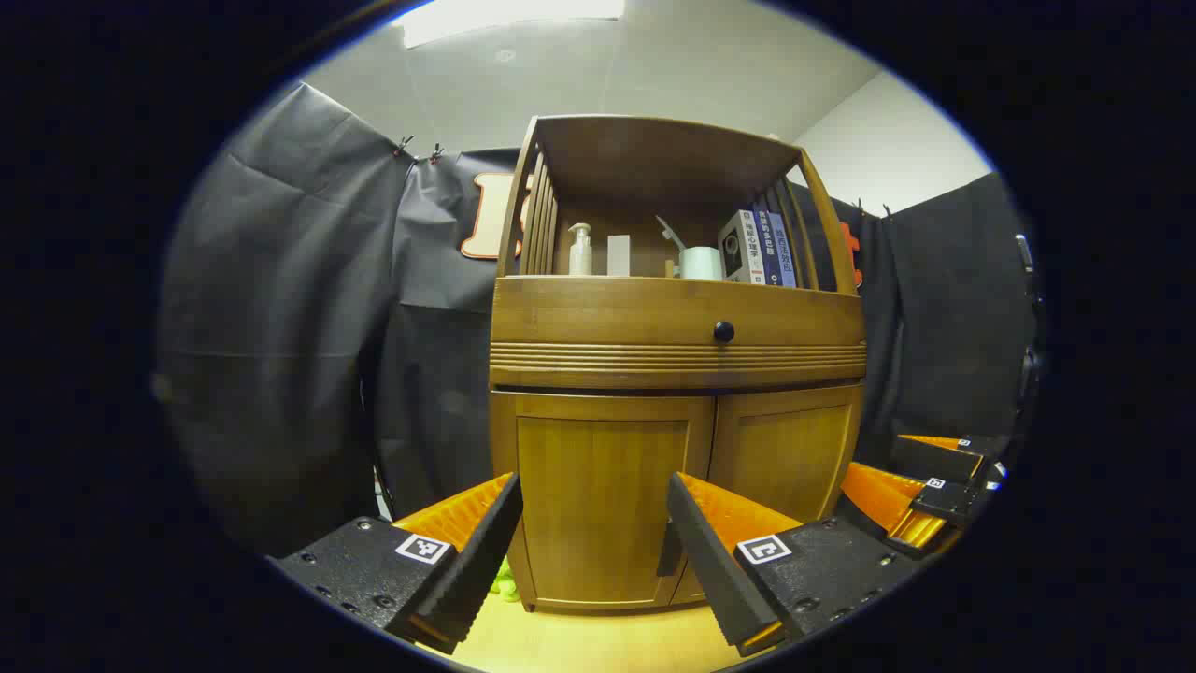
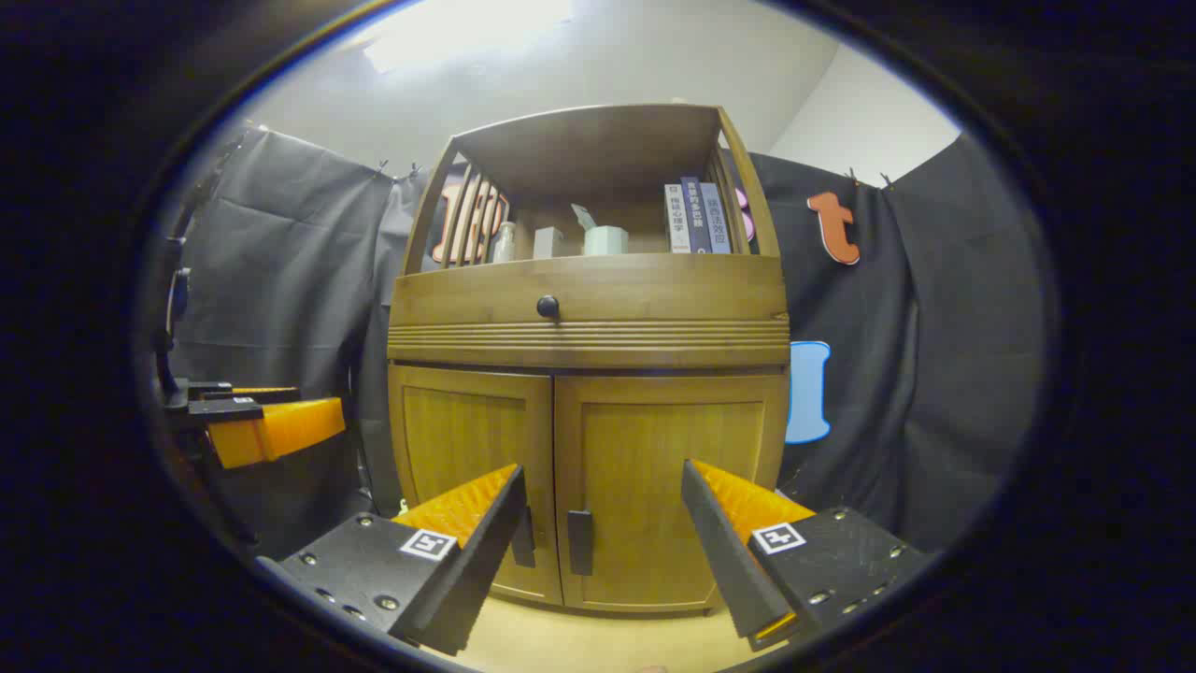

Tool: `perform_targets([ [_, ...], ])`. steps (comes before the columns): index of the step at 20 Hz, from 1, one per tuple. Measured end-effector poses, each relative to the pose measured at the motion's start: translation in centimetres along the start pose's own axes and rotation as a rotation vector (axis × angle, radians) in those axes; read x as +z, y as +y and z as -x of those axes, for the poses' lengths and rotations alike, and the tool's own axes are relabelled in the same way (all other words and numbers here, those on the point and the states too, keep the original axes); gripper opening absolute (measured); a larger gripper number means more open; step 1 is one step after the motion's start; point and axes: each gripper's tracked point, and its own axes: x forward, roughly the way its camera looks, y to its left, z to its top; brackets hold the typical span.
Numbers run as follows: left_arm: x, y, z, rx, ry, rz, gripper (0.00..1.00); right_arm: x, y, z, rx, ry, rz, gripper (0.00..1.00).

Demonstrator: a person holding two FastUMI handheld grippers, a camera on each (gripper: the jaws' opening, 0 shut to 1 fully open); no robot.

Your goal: Open the right door of the double-door shoe cabinet with the right hand, and open the left door with the left hand.

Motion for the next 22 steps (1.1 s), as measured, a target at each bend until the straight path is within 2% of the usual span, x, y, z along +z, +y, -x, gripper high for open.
perform_targets([
  [1,0.0,0.3,0.2,0.006,0.0,-0.001,0.96,-0.1,0.1,0.0,0.001,0.004,0.0,0.99],
  [2,0.0,0.6,0.2,0.015,-0.001,-0.001,0.92,-0.2,0.1,0.0,0.0,0.006,0.0,0.99],
  [4,0.0,1.1,0.4,0.031,-0.005,-0.005,0.92,-0.1,0.1,-0.2,-0.002,0.005,0.001,0.99],
  [5,0.0,1.4,0.4,0.04,-0.01,-0.007,0.96,-0.1,0.2,-0.3,0.001,0.004,0.001,0.99],
  [6,0.1,1.3,0.4,0.035,-0.014,-0.003,0.92,-0.2,-0.1,-0.4,-0.002,0.004,0.003,0.99],
  [7,0.0,1.0,0.4,0.026,-0.015,0.003,0.96,-0.2,-0.1,-0.4,-0.004,0.005,0.006,0.95],
  [8,0.1,1.2,0.5,0.032,-0.021,0.01,0.92,-0.3,0.0,-0.6,-0.002,0.006,0.007,0.99],
  [11,0.1,1.6,0.3,0.044,-0.026,0.026,0.92,-0.6,-0.1,-1.1,0.001,0.012,0.003,0.99],
  [12,0.1,1.9,0.3,0.052,-0.025,0.026,0.92,-0.8,0.0,-1.2,0.004,0.016,0.001,0.95],
  [13,0.1,2.2,0.3,0.06,-0.025,0.027,0.95,-1.0,0.0,-1.4,0.004,0.021,0.0,0.95],
  [14,0.0,2.5,0.2,0.07,-0.025,0.027,0.92,-1.4,-0.2,-1.7,-0.001,0.027,-0.001,0.95],
  [15,-0.1,2.9,0.2,0.082,-0.024,0.028,0.92,-1.8,-0.2,-2.1,-0.004,0.037,-0.003,0.95],
  [16,-0.1,3.3,0.2,0.094,-0.023,0.029,0.95,-2.5,0.0,-2.5,-0.001,0.051,-0.008,0.99],
  [17,-0.2,3.5,0.3,0.101,-0.021,0.031,0.92,-3.0,0.1,-3.1,0.004,0.069,-0.013,0.99],
  [18,-0.2,3.8,0.2,0.107,-0.019,0.032,0.92,-3.8,0.3,-3.5,0.009,0.087,-0.018,0.95],
  [19,-0.4,4.3,0.3,0.119,-0.016,0.029,0.92,-4.5,0.4,-4.0,0.012,0.107,-0.021,0.99],
  [22,-0.7,6.0,0.8,0.166,-0.003,0.011,0.92,-6.8,1.0,-5.9,0.02,0.168,-0.015,0.99],
])
